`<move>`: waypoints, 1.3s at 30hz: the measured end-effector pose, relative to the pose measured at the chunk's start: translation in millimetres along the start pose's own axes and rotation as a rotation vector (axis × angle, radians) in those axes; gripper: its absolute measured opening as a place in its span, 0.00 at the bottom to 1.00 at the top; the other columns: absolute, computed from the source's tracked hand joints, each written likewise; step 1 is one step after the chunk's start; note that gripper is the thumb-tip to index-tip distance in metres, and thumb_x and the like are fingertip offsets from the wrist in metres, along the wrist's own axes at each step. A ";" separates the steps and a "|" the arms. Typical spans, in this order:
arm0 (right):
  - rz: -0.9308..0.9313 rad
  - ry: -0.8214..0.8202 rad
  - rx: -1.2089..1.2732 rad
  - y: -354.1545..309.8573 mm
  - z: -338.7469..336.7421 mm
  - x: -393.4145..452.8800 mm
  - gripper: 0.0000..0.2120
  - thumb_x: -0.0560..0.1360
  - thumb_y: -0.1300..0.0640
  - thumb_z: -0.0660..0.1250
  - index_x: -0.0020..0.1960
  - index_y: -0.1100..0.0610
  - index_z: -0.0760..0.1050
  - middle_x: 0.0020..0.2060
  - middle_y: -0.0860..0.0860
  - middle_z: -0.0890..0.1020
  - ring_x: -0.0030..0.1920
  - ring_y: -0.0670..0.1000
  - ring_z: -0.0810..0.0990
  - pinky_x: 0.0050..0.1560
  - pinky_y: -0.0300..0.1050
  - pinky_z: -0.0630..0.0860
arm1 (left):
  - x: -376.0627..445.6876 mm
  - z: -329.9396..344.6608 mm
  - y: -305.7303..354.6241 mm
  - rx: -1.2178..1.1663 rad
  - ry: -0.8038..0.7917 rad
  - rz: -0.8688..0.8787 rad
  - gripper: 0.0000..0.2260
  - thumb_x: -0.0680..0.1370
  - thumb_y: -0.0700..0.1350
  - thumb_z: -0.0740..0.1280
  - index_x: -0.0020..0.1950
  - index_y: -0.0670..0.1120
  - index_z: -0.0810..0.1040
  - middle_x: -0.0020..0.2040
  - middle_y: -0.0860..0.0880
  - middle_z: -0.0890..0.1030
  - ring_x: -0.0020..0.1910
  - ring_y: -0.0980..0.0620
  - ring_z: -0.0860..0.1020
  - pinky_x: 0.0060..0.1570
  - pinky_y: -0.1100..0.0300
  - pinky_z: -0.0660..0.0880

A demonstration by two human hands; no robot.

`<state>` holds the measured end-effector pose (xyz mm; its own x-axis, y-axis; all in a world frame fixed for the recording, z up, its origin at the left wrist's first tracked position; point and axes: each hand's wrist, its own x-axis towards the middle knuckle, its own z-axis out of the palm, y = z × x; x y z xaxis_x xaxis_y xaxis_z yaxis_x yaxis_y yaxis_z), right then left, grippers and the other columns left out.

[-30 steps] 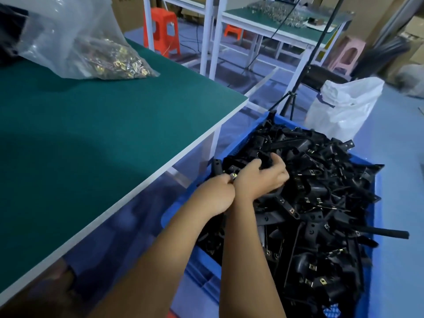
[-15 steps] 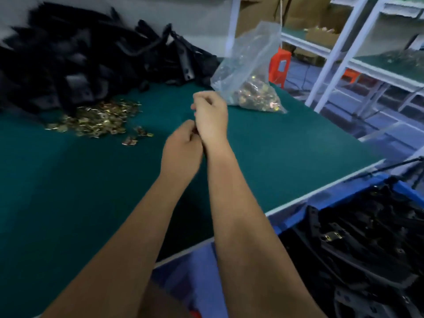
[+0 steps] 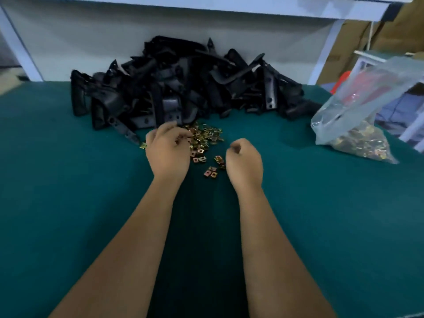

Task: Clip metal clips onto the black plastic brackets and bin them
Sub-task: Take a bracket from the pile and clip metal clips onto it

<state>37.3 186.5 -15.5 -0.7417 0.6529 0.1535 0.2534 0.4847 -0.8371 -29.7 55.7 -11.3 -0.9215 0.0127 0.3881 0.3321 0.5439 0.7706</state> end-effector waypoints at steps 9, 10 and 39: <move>-0.162 -0.011 -0.484 -6.7 10.1 1.9 0.11 0.80 0.51 0.58 0.56 0.55 0.74 0.50 0.51 0.73 0.47 0.51 0.64 0.51 0.49 0.67 | 28.5 20.5 -1.0 0.234 -0.091 -0.164 0.22 0.79 0.42 0.59 0.73 0.54 0.71 0.81 0.43 0.42 0.79 0.42 0.37 0.77 0.44 0.41; -0.161 -0.022 -0.475 -6.4 9.9 2.0 0.12 0.80 0.50 0.58 0.57 0.54 0.75 0.51 0.51 0.73 0.48 0.51 0.64 0.52 0.49 0.67 | 29.8 18.8 -1.7 0.211 -0.101 -0.226 0.22 0.80 0.42 0.58 0.73 0.51 0.71 0.81 0.41 0.44 0.79 0.40 0.39 0.77 0.43 0.41; -0.149 0.149 0.554 -25.0 27.2 -16.4 0.23 0.81 0.52 0.60 0.74 0.55 0.61 0.40 0.42 0.72 0.32 0.35 0.75 0.29 0.27 0.71 | -4.1 -12.0 -12.8 -0.580 0.096 -0.177 0.21 0.81 0.32 0.56 0.44 0.55 0.78 0.46 0.58 0.78 0.39 0.67 0.73 0.42 0.73 0.69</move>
<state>26.2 147.9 -11.4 -0.6390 0.6953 0.3291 -0.2382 0.2280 -0.9441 -27.8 38.6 -16.6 -0.9595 -0.1263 0.2517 0.2555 -0.0146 0.9667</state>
